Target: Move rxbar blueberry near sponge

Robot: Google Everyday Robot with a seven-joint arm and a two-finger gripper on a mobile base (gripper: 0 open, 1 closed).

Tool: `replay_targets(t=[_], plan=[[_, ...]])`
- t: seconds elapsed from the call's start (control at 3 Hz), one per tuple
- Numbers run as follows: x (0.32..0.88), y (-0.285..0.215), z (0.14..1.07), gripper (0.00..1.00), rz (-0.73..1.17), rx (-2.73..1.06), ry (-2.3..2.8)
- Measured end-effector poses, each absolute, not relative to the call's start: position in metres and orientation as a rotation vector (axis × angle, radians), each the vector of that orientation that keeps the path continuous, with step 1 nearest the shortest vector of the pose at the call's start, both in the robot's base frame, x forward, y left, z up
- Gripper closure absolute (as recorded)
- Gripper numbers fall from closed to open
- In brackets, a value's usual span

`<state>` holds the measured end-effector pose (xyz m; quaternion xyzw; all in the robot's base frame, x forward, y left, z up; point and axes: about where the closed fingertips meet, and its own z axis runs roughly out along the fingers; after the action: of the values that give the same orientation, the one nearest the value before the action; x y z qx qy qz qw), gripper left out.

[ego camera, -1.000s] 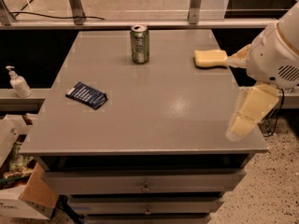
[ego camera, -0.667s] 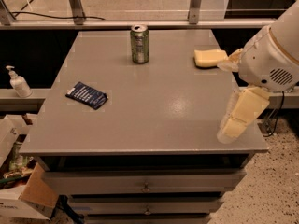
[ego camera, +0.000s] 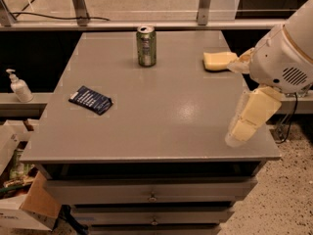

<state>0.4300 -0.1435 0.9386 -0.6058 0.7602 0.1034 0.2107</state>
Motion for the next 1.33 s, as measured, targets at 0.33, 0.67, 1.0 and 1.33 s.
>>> replay_targets(t=[0.33,0.67,1.0,1.33], plan=[[0.433,-0.148,0.931,0.0,0.28,-1.666,2.111],[0.446,-0.139,0.916,0.0,0.359,-1.613,2.079],[0.46,-0.118,0.898,0.0,0.481,-1.538,2.021],[0.472,-0.09,0.89,0.0,0.598,-1.463,1.941]])
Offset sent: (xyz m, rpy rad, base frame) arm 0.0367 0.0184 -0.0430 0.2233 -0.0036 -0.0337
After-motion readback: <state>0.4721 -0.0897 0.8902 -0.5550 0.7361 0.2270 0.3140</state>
